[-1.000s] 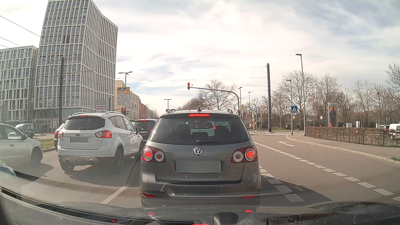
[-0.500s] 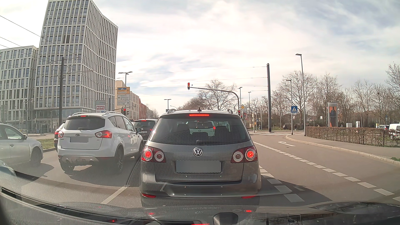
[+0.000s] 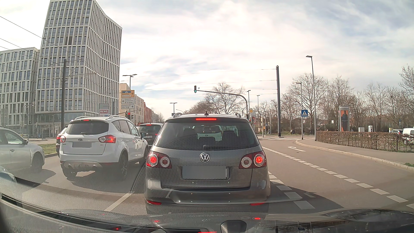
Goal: Follow the waypoints while adhering to traffic rules and regulations
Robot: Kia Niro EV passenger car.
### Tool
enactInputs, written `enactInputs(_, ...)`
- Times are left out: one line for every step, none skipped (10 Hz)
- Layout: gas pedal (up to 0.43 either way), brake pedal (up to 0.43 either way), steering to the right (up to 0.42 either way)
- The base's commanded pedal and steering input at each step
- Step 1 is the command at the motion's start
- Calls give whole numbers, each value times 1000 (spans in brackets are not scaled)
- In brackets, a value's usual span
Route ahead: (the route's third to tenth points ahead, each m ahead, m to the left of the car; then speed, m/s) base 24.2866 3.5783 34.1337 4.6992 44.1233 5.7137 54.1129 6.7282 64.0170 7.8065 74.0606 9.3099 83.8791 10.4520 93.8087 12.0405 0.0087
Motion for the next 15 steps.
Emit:
enactInputs(0,262,-8)
enactInputs(0,256,-9)
enactInputs(0,262,-8)
enactInputs(0,262,-9)
enactInputs(0,256,-9)
enactInputs(0,262,-8)
enactInputs(0,262,-9)
enactInputs(0,262,-9)
enactInputs(0,262,-8)
enactInputs(0,262,-9)
enactInputs(0,262,-8)
enactInputs(0,262,-8)
enactInputs(0,262,-8)
enactInputs(0,256,-8)
enactInputs(0,262,-8)
